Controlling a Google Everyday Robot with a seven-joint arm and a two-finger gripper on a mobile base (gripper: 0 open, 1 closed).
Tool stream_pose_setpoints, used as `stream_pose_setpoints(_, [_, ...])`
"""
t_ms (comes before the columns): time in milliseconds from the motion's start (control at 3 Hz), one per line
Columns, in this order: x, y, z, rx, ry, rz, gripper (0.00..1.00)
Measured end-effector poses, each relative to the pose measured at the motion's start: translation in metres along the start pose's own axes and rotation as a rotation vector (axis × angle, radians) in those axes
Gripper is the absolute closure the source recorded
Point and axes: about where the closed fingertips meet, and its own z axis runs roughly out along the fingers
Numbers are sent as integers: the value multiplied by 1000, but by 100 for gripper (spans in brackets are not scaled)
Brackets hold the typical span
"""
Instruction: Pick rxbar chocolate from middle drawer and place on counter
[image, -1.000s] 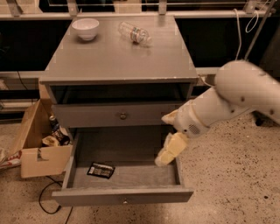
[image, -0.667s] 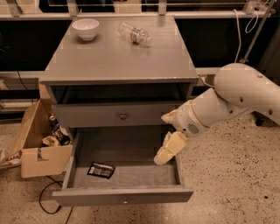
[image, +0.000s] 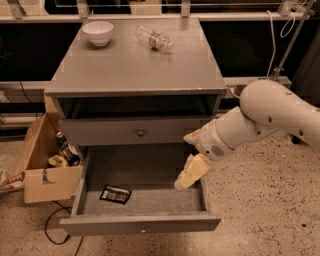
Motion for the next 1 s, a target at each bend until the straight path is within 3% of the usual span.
stream_pose_setpoints(333, [27,-13,71,-34,25,-66,0])
stream_pose_setpoints(667, [59,-38,161,-51,-33,-86,0])
stream_pose_setpoints(1000, [59,-38,161,-51,-33,-86,0])
